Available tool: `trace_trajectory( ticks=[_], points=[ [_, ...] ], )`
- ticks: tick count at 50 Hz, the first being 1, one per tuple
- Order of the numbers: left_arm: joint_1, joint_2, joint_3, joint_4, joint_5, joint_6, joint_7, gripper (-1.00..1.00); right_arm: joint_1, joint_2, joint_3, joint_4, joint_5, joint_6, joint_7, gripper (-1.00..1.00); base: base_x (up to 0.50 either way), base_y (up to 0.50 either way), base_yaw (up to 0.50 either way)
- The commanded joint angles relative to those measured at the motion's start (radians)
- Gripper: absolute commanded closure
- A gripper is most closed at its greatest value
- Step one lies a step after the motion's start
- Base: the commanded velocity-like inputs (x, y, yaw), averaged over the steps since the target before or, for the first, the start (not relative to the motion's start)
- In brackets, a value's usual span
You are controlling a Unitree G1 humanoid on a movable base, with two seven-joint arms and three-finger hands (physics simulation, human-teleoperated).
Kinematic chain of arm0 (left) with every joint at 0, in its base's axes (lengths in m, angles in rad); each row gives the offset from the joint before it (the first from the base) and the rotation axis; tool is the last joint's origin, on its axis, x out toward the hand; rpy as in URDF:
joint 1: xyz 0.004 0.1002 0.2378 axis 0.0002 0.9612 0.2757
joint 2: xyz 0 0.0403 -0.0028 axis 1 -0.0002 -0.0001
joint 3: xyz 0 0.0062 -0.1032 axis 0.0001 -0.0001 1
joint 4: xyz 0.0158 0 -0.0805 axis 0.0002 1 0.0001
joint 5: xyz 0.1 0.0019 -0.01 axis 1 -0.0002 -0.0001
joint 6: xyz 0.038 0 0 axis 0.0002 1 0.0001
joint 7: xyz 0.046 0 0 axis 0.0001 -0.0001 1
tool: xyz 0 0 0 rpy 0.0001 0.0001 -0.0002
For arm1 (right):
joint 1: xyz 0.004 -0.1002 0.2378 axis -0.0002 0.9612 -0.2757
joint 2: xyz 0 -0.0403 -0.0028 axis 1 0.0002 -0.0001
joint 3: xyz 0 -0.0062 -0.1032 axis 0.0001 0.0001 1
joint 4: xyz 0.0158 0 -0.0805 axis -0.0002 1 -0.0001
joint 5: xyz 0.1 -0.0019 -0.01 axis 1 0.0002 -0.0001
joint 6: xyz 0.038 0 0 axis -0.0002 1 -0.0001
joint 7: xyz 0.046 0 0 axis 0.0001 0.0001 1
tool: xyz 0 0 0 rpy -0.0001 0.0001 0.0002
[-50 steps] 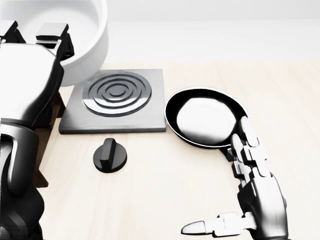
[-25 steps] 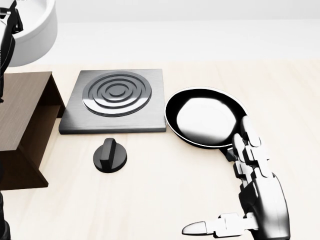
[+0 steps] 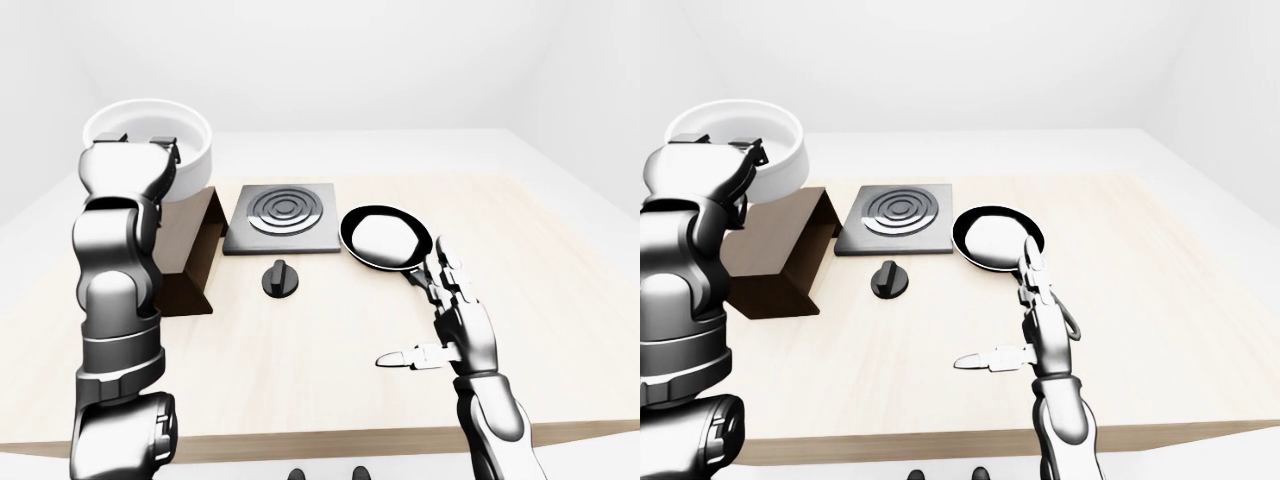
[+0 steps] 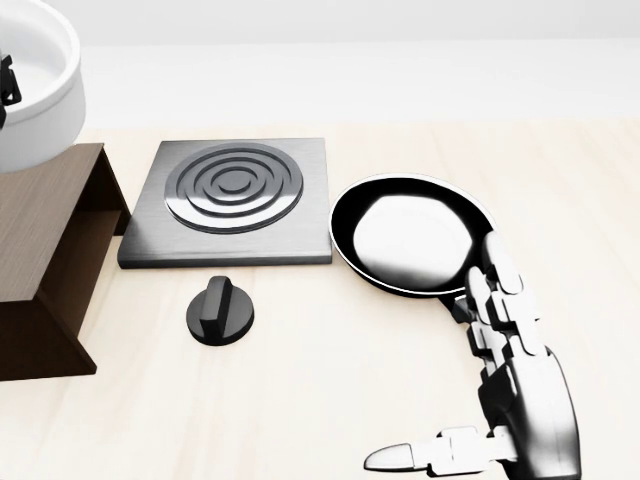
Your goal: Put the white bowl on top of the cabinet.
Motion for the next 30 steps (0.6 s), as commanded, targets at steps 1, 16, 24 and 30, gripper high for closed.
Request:
trace_trajectory(
  ticks=[1, 16, 24, 30],
  points=[
    [-0.019, 0.054, 0.005, 0.137, -0.068, 0.0, 0.121, 1.0, 0.001, 0.0, 0.004, 0.003, -0.003, -0.003, -0.002, -1.0, 0.0, 0.0, 0.0],
    [0.006, 0.075, 0.005, 0.196, -0.081, 0.0, 0.174, 1.0, -0.007, -0.002, 0.014, 0.032, -0.011, -0.016, -0.007, -1.0, 0.0, 0.0, 0.0],
    [0.005, 0.078, -0.004, 0.244, -0.089, 0.0, 0.212, 1.0, -0.013, -0.003, 0.014, 0.041, -0.012, -0.019, -0.009, -1.0, 0.0, 0.0, 0.0],
    [0.018, 0.079, -0.002, 0.239, -0.089, 0.0, 0.219, 1.0, -0.008, -0.004, 0.019, 0.039, -0.015, -0.024, -0.009, -1.0, 0.0, 0.0, 0.0]
  ],
)
